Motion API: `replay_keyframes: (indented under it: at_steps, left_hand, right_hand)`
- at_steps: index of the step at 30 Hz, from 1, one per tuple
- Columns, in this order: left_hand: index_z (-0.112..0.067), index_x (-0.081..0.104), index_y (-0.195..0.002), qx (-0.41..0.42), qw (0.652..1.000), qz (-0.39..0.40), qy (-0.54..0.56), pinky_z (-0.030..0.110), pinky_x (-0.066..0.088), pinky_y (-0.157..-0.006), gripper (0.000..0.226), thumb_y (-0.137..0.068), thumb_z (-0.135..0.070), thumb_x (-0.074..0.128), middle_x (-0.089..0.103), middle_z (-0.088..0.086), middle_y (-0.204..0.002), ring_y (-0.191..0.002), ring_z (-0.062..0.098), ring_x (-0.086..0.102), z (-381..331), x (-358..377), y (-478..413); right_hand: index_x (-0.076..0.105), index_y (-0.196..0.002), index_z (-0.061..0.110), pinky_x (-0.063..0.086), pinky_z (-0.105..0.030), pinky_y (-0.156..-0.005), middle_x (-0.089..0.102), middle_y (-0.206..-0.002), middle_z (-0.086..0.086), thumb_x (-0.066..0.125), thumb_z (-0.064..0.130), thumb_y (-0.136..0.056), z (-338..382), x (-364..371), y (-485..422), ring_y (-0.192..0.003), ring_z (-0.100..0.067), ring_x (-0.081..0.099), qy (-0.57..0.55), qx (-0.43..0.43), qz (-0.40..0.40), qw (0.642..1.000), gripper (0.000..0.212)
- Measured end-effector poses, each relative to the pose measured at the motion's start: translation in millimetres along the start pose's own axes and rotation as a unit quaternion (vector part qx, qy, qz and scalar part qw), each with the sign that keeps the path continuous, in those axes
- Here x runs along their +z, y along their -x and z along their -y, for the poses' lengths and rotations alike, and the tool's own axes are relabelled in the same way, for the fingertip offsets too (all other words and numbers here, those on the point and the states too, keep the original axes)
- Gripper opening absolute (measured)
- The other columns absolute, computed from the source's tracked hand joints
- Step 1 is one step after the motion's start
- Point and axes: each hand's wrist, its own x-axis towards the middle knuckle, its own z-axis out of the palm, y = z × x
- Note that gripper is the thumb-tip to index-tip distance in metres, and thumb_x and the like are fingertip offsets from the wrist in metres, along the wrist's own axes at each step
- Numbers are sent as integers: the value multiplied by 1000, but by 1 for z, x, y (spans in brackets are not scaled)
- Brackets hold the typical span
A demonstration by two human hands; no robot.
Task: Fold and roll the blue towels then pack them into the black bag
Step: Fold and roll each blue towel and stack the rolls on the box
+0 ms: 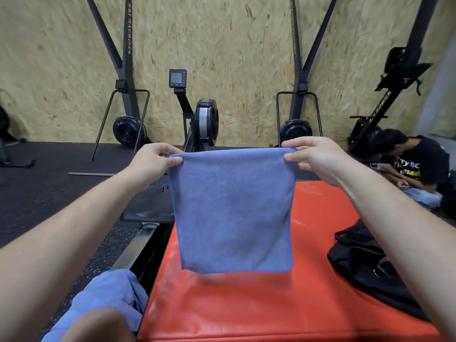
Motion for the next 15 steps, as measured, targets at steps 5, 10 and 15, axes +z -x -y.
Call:
replay_keyframes:
  at_steps: [5, 10, 15]
  left_hand:
    - [-19, 73, -91, 44, 989, -7, -142, 32, 48, -69, 6, -92, -20, 68, 71, 3, -87, -80, 17, 61, 3, 25, -16]
    - [-19, 69, -85, 50, 988, -16, -144, 31, 49, -65, 9, -93, -23, 67, 70, 2, -86, -79, 19, 64, 5, 40, -41]
    - [-15, 66, -85, 57, 996, -26, -63, 33, 56, -65, 9, -94, -16, 65, 71, 8, -83, -58, 11, 64, 2, 51, -52]
  right_hand:
    - [75, -95, 12, 62, -38, -77, 75, -96, -13, 71, 1, -84, -22, 1, -10, -84, -23, 73, 110, 14, -14, 994, 16]
    - [74, -85, 23, 45, -21, -55, 71, -86, 1, 65, 18, -86, -34, 1, -34, -73, -12, 65, 288, -51, -77, 953, 10]
    - [72, -91, 20, 56, -28, -65, 72, -87, 2, 62, 16, -92, -38, 3, -47, -69, -14, 70, 211, -59, -129, 967, 11]
